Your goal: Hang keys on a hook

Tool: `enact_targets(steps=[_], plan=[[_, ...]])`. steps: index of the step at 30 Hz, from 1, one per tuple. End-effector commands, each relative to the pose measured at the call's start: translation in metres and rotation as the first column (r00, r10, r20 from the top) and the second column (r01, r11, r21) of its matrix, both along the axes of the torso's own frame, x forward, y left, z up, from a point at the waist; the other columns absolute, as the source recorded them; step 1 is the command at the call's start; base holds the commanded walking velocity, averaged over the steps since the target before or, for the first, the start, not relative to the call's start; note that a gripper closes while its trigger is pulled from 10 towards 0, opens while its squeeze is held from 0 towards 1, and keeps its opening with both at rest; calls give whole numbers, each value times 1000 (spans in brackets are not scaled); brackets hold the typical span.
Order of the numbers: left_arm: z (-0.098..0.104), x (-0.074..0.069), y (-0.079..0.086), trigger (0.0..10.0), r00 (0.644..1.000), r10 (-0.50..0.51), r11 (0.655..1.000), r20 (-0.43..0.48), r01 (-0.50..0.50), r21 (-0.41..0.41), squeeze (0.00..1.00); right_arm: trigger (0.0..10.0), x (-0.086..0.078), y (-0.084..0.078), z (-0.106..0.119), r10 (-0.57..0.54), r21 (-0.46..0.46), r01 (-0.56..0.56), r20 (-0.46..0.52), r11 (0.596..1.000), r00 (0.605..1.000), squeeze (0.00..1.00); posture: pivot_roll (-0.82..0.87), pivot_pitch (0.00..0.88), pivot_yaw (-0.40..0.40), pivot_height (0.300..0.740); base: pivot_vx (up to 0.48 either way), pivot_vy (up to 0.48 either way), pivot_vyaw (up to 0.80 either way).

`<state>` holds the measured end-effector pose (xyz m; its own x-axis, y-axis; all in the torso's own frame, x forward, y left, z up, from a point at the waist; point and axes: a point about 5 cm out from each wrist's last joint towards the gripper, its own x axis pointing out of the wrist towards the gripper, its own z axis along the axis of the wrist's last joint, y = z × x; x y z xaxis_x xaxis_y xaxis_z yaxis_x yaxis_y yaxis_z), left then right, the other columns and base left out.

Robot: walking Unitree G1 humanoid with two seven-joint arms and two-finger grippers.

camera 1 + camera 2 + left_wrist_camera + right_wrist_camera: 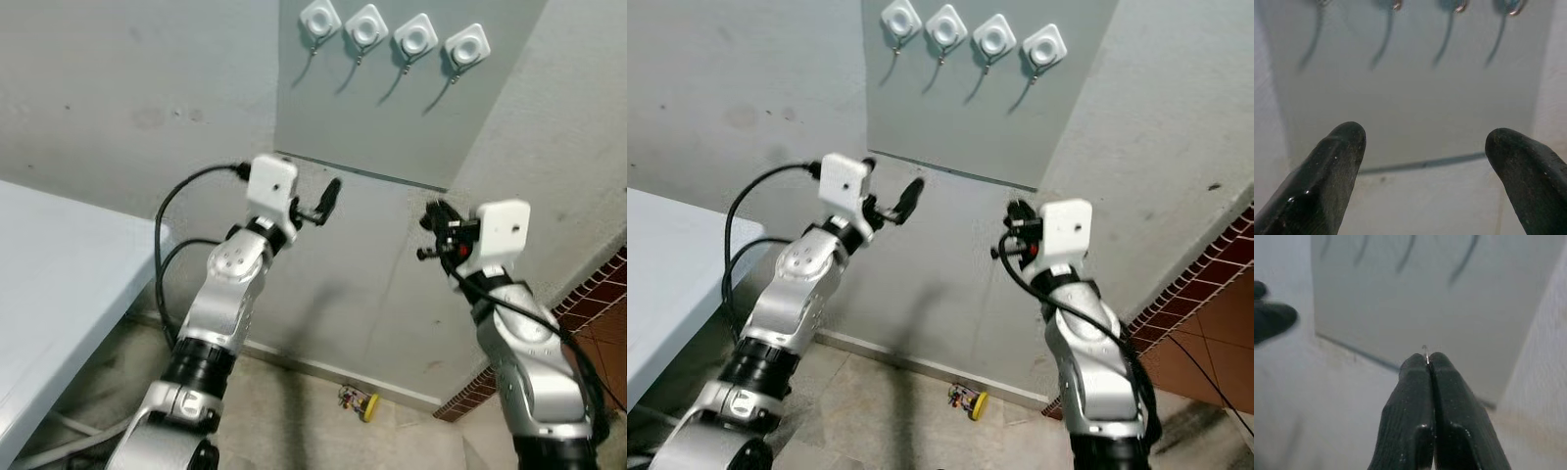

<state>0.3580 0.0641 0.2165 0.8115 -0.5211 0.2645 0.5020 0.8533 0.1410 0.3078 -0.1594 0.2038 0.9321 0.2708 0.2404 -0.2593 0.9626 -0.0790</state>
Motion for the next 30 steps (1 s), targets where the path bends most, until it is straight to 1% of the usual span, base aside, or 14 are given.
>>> enact_targets(steps=[1,2,3,4,9,10,11,15,18,20,23,24,30], plan=[[3,-2,-4,10000,999,-35,999,21,34,29,0,10000,2,-1,3,23,8,-23,13,1000,1000,0,-5,77,-39,740,0,0,0],[7,-2,-4,10000,999,-44,999,19,44,12,0,10000,5,0,8,31,1,-31,33,1000,999,0,-7,76,-35,740,0,0,0],[7,-2,-4,10000,999,-44,999,19,44,12,0,10000,5,0,8,31,1,-31,33,1000,999,0,-7,76,-35,740,0,0,0],[12,-2,-7,10000,997,-66,998,28,66,11,0,10000,11,1,16,41,-2,-41,62,999,997,0,-6,76,-32,740,0,0,0],[20,-3,-13,10000,993,-102,995,56,101,17,0,10000,21,2,33,45,9,-46,119,999,992,0,-6,76,-32,740,0,0,0],[22,-4,-15,10000,991,-116,993,63,116,17,0,10000,25,2,39,45,13,-47,140,999,989,0,-6,76,-32,740,0,0,0],[22,-4,-15,10000,991,-116,993,63,116,17,0,10000,25,2,39,45,13,-47,140,999,989,0,-6,76,-32,740,0,0,0],[30,-5,-19,10000,987,-138,990,82,138,11,0,10000,33,2,52,30,29,-36,176,999,984,0,0,79,-31,740,0,0,0],[35,-6,-21,10000,984,-151,988,98,151,9,0,10000,39,0,59,25,57,-37,202,998,979,0,6,76,-33,740,0,0,0],[40,-7,-23,10000,981,-159,987,110,160,1,0,10000,44,-3,66,1,93,-23,223,995,975,0,6,76,-33,740,0,0,0],[41,-8,-24,10000,979,-164,986,119,165,5,0,10000,46,-6,71,-19,122,-10,236,992,972,0,8,72,-34,740,0,0,0],[41,-8,-24,10000,978,-169,986,120,169,7,0,10000,47,-10,74,-39,139,4,246,990,969,0,9,69,-35,740,0,0,0],[40,-9,-25,10000,978,-171,985,118,172,6,0,10000,48,-18,78,-62,179,15,259,984,964,0,10,60,-39,740,0,0,0]])
